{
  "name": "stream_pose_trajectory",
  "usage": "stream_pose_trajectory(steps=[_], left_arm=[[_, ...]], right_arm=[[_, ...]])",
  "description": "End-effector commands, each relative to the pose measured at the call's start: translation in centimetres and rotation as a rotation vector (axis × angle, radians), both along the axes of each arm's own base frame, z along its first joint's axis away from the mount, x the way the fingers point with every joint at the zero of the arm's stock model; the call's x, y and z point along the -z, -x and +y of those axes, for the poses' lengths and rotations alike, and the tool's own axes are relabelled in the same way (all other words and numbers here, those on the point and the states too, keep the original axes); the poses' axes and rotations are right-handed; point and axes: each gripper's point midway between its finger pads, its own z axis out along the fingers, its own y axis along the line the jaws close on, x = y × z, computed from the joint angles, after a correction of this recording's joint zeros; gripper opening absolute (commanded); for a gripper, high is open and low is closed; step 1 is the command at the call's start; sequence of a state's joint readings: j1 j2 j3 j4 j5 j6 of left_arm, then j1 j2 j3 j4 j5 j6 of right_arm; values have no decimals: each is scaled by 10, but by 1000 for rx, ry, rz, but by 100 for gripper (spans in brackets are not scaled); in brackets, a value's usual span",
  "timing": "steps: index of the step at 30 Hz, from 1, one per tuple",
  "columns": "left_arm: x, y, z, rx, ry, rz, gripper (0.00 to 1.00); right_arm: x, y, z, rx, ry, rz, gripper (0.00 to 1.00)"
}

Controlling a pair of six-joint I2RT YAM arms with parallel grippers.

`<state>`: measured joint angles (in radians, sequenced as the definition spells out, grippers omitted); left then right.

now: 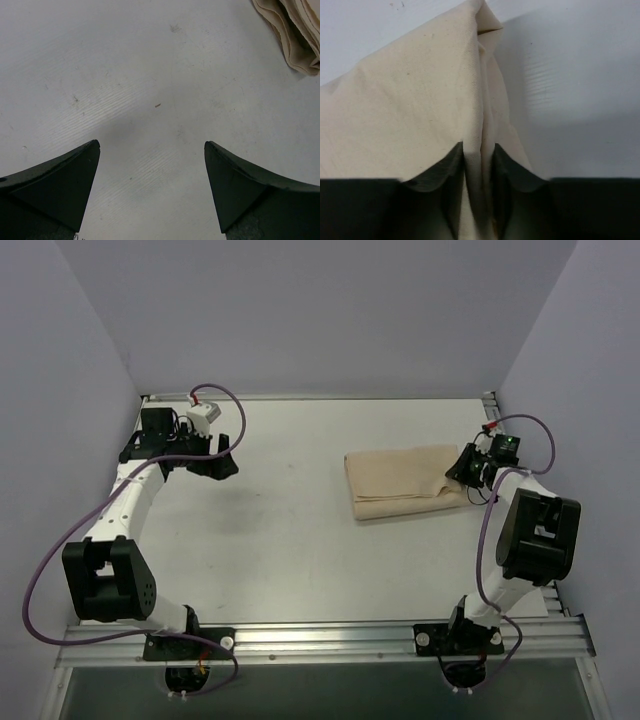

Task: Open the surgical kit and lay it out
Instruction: Adjust the surgical kit at the center of the board.

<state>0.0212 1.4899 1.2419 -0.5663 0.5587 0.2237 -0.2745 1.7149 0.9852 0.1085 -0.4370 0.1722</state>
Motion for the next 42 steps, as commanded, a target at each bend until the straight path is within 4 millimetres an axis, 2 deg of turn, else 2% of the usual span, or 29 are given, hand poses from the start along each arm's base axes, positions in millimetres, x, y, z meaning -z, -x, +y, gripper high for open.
stream_pose_trajectory(steps=[1,3,5,6,7,9,10,11,12,13,15,16,17,19,20,21,22,23,24,26,27,29,30,33,34,35,37,40,42], left_arm=[[-6,4,-3,26,1,-17,95],[-5,4,-3,28,-1,-12,95],[-4,4,-2,30,-2,-5,95],[-4,4,-2,29,-5,-5,95],[-3,3,-2,29,-7,-3,95],[-1,3,-1,25,-9,7,95],[0,2,-1,25,-11,11,95],[3,1,0,24,-12,22,95],[5,1,0,24,-12,28,95],[5,-1,1,19,-17,30,95],[14,-1,1,17,-20,60,95],[17,-2,1,19,-22,68,95],[23,-1,0,25,-20,92,94],[30,3,-1,44,-32,116,94],[36,5,-1,50,-34,130,93],[39,6,-1,55,-41,141,92],[43,8,0,63,-49,149,92],[48,10,2,62,-58,164,91],[51,14,-9,95,-65,171,90],[58,18,-13,108,-77,189,89],[62,19,-14,111,-85,198,88],[68,22,-24,136,-97,209,88],[72,23,-25,135,-116,214,87],[80,24,-42,173,-136,221,86],[82,22,-45,174,-142,221,84],[87,23,-49,183,-145,234,83],[92,23,-60,198,-146,243,80],[101,16,-67,191,-148,251,76],[107,11,-67,180,-162,258,73]], right_arm=[[-9,16,19,17,-78,-25,13],[-4,30,33,30,-98,-12,2],[-4,36,49,65,-138,-14,1],[-1,49,62,68,-154,-11,0],[-2,55,87,37,-168,-14,0],[-21,57,111,101,-245,-90,1],[-9,79,144,69,-280,-54,2],[-20,78,158,143,-356,-101,3],[-34,84,172,156,-403,-149,10],[-27,109,204,109,-428,-118,14],[-43,119,217,215,-469,-177,26],[-45,127,226,222,-472,-179,28],[-43,152,252,148,-459,-150,30],[-41,167,271,117,-430,-138,37],[-45,182,292,37,-401,-106,41],[-30,188,300,-5,-329,-54,46],[-25,195,306,-87,-258,-24,48],[-12,204,300,-124,-150,40,51],[-21,197,313,-161,-111,43,55],[-21,200,308,-244,3,67,58],[-36,193,317,-270,-1,47,60],[-46,193,322,-362,24,54,60],[-66,185,331,-386,10,30,60],[-86,187,333,-487,64,27,61],[-104,179,338,-510,47,2,62],[-107,185,341,-566,33,35,62],[-112,180,340,-622,55,40,62],[-106,166,323,-634,110,65,62],[-106,144,311,-590,108,40,62]])
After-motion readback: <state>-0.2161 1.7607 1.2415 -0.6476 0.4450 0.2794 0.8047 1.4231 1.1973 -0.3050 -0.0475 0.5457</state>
